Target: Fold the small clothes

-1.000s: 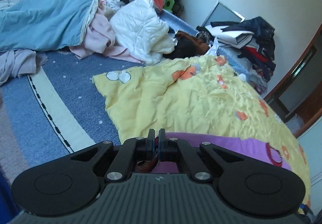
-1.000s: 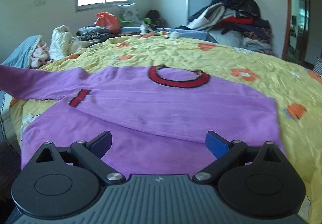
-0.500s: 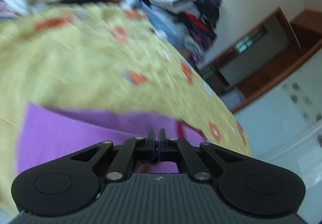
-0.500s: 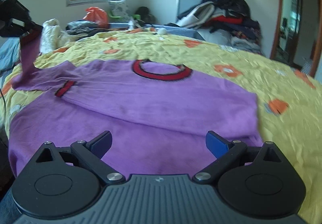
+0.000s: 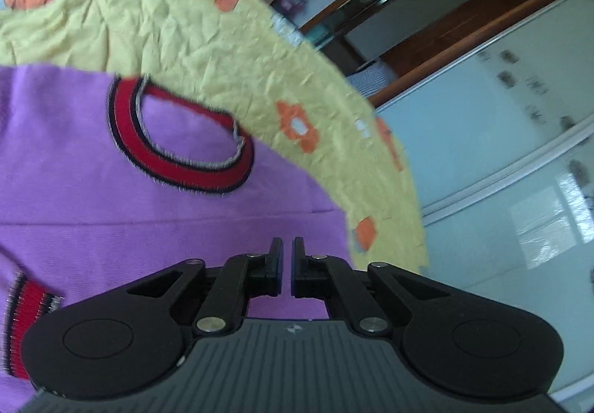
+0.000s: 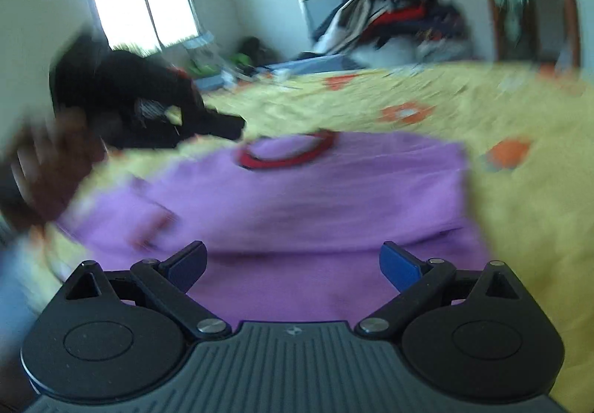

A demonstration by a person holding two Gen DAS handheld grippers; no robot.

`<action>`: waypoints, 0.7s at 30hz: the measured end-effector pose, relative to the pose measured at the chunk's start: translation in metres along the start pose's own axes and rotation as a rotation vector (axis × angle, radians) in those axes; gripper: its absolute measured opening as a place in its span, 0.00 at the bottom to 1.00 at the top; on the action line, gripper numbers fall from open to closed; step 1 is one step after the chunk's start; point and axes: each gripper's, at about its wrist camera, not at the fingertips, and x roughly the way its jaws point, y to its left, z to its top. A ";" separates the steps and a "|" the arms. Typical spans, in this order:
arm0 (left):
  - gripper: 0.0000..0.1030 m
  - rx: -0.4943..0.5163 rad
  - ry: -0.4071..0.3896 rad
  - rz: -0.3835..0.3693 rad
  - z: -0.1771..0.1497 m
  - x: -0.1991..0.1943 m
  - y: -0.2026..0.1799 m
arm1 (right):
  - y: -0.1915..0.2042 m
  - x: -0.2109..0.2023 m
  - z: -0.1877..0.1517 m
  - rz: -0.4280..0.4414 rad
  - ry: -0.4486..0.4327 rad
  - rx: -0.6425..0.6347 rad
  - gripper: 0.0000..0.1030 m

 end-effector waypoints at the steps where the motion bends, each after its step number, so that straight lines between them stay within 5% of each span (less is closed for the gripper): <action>1: 0.13 0.032 -0.016 0.013 0.001 -0.014 0.004 | -0.002 0.004 0.004 0.066 -0.011 0.067 0.97; 5: 0.82 0.123 -0.148 0.205 -0.001 -0.090 0.046 | 0.007 0.051 0.019 0.281 0.029 0.219 0.97; 7: 0.82 0.085 -0.196 0.289 -0.008 -0.131 0.080 | 0.013 0.091 0.022 0.390 0.126 0.344 0.89; 9: 0.84 0.026 -0.250 0.341 -0.020 -0.171 0.111 | 0.023 0.129 0.024 0.402 0.226 0.402 0.57; 16: 0.90 -0.113 -0.343 0.434 -0.070 -0.259 0.194 | 0.055 0.196 0.024 0.288 0.373 0.421 0.55; 21: 0.92 -0.128 -0.336 0.427 -0.088 -0.261 0.217 | 0.075 0.203 0.024 0.240 0.377 0.385 0.57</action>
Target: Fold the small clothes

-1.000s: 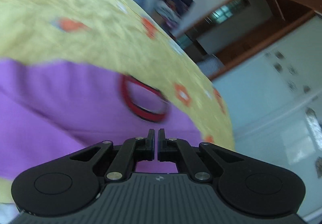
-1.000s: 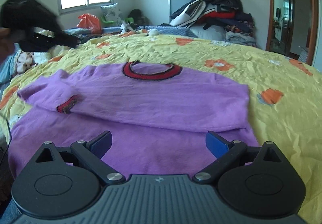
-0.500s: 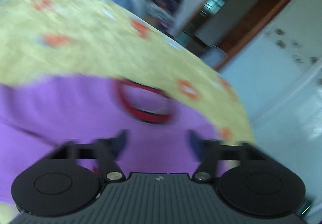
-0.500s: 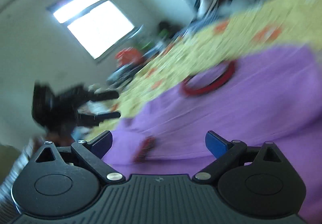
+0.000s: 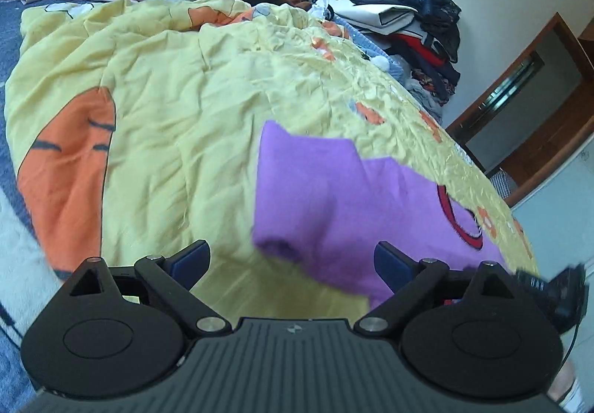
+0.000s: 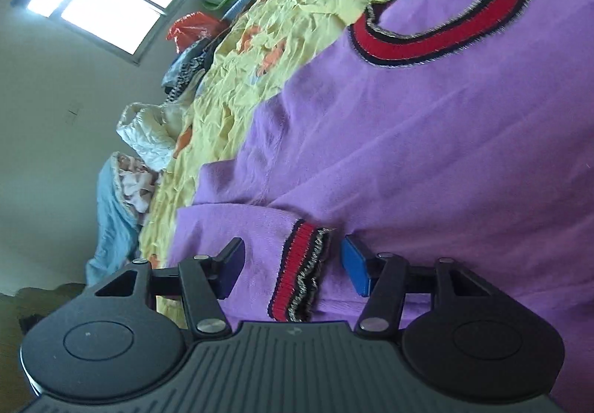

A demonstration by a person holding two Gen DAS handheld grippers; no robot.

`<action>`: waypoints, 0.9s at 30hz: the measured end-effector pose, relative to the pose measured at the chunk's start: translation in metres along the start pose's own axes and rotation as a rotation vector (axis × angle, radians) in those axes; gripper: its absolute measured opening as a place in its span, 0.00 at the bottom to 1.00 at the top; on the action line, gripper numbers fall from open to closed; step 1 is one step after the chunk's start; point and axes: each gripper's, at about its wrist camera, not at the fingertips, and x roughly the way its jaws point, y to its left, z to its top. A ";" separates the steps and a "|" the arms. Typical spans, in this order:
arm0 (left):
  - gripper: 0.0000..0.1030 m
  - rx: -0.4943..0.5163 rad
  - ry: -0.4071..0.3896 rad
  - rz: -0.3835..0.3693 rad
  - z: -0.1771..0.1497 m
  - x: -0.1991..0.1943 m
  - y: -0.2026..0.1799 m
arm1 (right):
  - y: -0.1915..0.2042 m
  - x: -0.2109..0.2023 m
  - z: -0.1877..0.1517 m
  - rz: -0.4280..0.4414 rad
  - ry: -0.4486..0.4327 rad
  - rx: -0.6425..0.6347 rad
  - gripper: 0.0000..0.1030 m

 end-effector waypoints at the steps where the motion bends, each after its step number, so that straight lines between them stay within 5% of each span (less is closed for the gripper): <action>1: 0.94 0.003 0.001 0.002 -0.005 0.000 0.000 | 0.003 0.001 0.000 -0.004 0.009 0.000 0.57; 4: 0.94 -0.019 0.018 -0.020 -0.013 0.001 0.001 | 0.011 0.008 0.001 -0.013 0.039 -0.015 0.50; 6: 0.94 -0.035 0.025 -0.032 -0.019 -0.001 0.000 | 0.010 0.013 0.001 -0.022 0.072 0.008 0.04; 9: 0.95 -0.045 0.026 -0.051 -0.025 -0.007 -0.005 | 0.005 0.014 0.002 -0.023 0.061 0.041 0.03; 19: 0.97 0.043 0.055 -0.073 -0.027 -0.010 -0.054 | 0.040 -0.042 0.031 0.175 -0.065 0.047 0.03; 27: 0.98 0.112 0.102 -0.077 -0.032 0.009 -0.091 | -0.010 -0.123 0.059 0.107 -0.166 0.042 0.03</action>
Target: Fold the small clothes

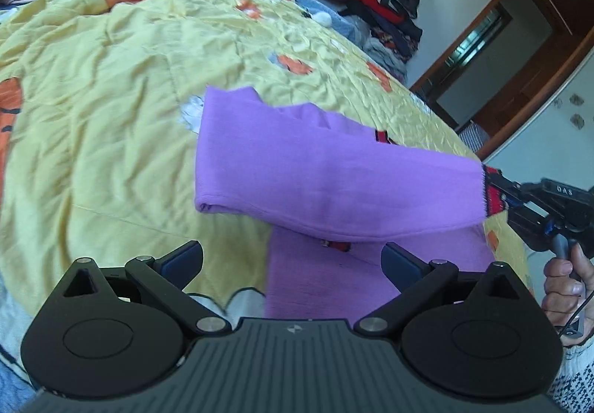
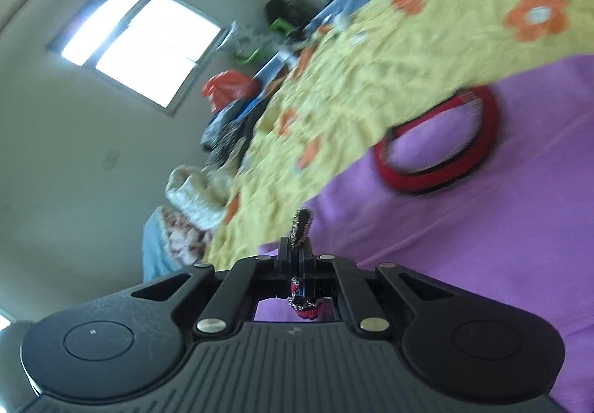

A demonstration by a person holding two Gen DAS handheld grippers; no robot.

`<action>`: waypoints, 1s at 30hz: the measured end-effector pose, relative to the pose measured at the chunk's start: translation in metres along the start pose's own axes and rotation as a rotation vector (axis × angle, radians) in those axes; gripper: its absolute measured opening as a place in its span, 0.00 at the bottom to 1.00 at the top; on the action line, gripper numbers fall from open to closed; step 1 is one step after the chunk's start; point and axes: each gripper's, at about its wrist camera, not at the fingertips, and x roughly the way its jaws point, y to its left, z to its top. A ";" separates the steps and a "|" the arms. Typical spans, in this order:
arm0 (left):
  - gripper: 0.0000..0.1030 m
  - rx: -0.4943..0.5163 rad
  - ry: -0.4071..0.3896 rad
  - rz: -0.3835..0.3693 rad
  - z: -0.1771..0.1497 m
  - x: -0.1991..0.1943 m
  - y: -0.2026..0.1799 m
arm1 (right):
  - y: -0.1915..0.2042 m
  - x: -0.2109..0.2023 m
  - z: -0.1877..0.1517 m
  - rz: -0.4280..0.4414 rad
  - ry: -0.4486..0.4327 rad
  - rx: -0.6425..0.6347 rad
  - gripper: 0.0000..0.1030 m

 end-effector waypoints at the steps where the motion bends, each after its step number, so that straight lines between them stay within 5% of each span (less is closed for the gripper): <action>1: 0.98 0.007 0.005 -0.002 0.000 0.003 -0.003 | -0.009 -0.007 0.003 -0.020 -0.014 0.008 0.03; 12: 0.99 0.043 0.036 0.022 0.016 0.021 -0.023 | -0.095 -0.088 0.013 -0.183 -0.159 0.064 0.03; 19: 0.99 0.014 -0.015 0.077 0.044 0.030 -0.025 | -0.128 -0.101 0.013 -0.342 -0.193 0.050 0.03; 25: 1.00 0.102 0.005 0.138 0.056 0.061 -0.046 | -0.143 -0.094 0.006 -0.371 -0.161 0.050 0.03; 28: 1.00 0.157 0.053 0.168 0.054 0.091 -0.055 | -0.146 -0.087 0.007 -0.340 -0.112 0.051 0.10; 29: 0.99 0.200 0.069 0.223 0.051 0.102 -0.059 | -0.147 -0.085 0.007 -0.342 -0.086 0.054 0.27; 30: 0.99 0.262 0.085 0.294 0.046 0.113 -0.063 | -0.146 -0.084 0.006 -0.350 -0.085 0.038 0.33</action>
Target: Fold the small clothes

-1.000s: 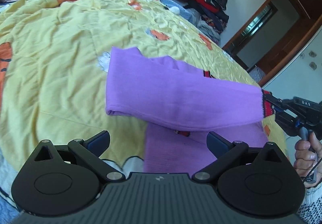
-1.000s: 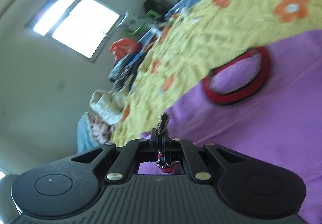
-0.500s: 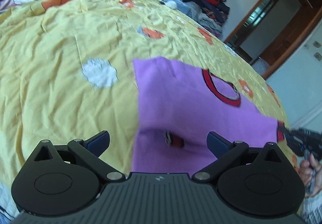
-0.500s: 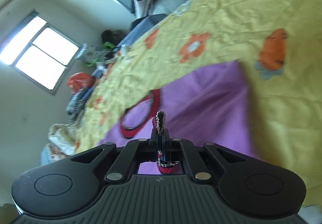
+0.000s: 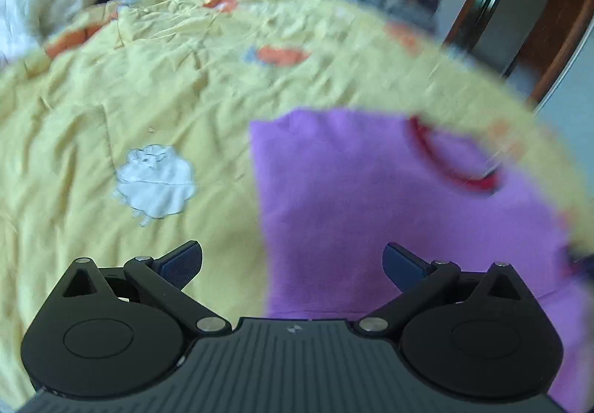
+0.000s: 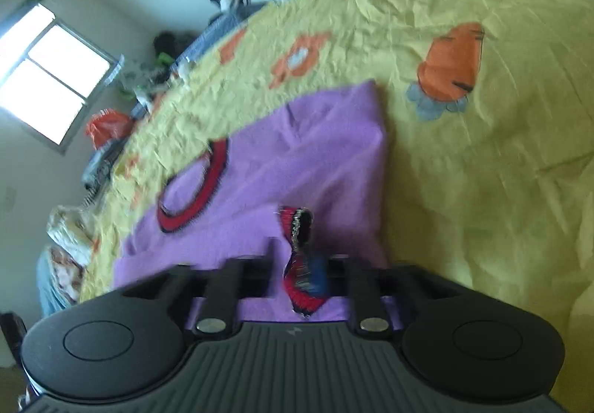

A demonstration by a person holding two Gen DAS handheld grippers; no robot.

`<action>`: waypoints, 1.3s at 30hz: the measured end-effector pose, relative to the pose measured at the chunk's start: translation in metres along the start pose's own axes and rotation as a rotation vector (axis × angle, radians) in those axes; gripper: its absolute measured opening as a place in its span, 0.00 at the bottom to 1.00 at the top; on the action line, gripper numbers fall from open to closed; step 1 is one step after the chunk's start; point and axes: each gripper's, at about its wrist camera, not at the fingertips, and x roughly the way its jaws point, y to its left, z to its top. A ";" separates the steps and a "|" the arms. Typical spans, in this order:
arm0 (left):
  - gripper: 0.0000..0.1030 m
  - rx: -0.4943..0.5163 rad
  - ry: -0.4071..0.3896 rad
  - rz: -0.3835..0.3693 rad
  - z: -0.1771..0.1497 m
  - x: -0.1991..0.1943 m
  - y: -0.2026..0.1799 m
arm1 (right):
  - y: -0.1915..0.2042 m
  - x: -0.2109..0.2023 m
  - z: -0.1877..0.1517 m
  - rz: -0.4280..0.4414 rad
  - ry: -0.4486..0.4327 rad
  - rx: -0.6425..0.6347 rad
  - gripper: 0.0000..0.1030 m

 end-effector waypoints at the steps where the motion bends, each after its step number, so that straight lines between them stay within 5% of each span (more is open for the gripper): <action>1: 0.98 0.082 0.008 0.075 -0.004 0.008 -0.009 | 0.003 -0.002 -0.002 0.004 -0.007 -0.029 0.33; 4: 1.00 0.226 -0.059 0.192 -0.021 0.014 -0.021 | 0.015 -0.005 -0.011 -0.043 -0.018 -0.141 0.33; 5: 1.00 0.249 -0.075 0.209 -0.025 0.012 -0.021 | 0.020 -0.005 -0.016 -0.058 -0.022 -0.186 0.24; 6: 1.00 0.271 -0.090 0.239 -0.028 0.010 -0.022 | 0.026 -0.004 -0.022 -0.121 -0.035 -0.251 0.03; 8: 1.00 0.310 -0.120 0.301 -0.034 0.009 -0.022 | 0.032 -0.005 -0.029 -0.207 -0.062 -0.354 0.03; 12: 1.00 0.327 -0.109 0.357 -0.031 0.002 -0.018 | 0.027 -0.017 -0.017 -0.227 -0.079 -0.332 0.09; 14: 0.97 0.343 -0.164 0.405 -0.024 -0.009 -0.026 | 0.026 -0.026 -0.007 -0.207 -0.125 -0.303 0.12; 19: 1.00 0.342 -0.265 0.231 0.001 -0.013 -0.054 | 0.043 0.002 0.004 -0.082 -0.067 -0.390 0.12; 21: 1.00 0.343 -0.237 0.176 0.009 0.003 -0.062 | 0.047 0.018 -0.001 -0.179 -0.047 -0.454 0.09; 24: 1.00 0.371 -0.152 0.233 0.009 0.045 -0.065 | 0.037 0.019 0.000 -0.258 -0.097 -0.522 0.08; 27: 1.00 0.170 -0.113 0.131 0.017 0.052 -0.026 | 0.028 0.006 0.011 -0.277 -0.090 -0.450 0.12; 29: 1.00 0.060 -0.075 0.138 0.021 0.045 -0.003 | 0.019 -0.013 0.014 -0.263 -0.113 -0.395 0.15; 32: 0.98 -0.010 -0.122 0.049 0.004 0.013 0.025 | 0.012 -0.034 0.005 -0.254 -0.120 -0.403 0.30; 34: 0.99 -0.017 -0.171 -0.035 -0.012 -0.006 0.036 | 0.015 -0.041 -0.010 -0.235 -0.115 -0.456 0.43; 36: 1.00 -0.011 -0.178 -0.077 -0.025 -0.013 0.036 | 0.026 -0.042 -0.030 -0.188 -0.107 -0.587 0.41; 38: 1.00 0.067 -0.138 -0.045 -0.036 -0.005 0.022 | 0.036 -0.023 -0.052 -0.369 -0.059 -0.766 0.43; 39: 1.00 0.134 -0.112 0.025 -0.042 0.003 0.013 | 0.034 -0.024 -0.059 -0.395 -0.115 -0.825 0.46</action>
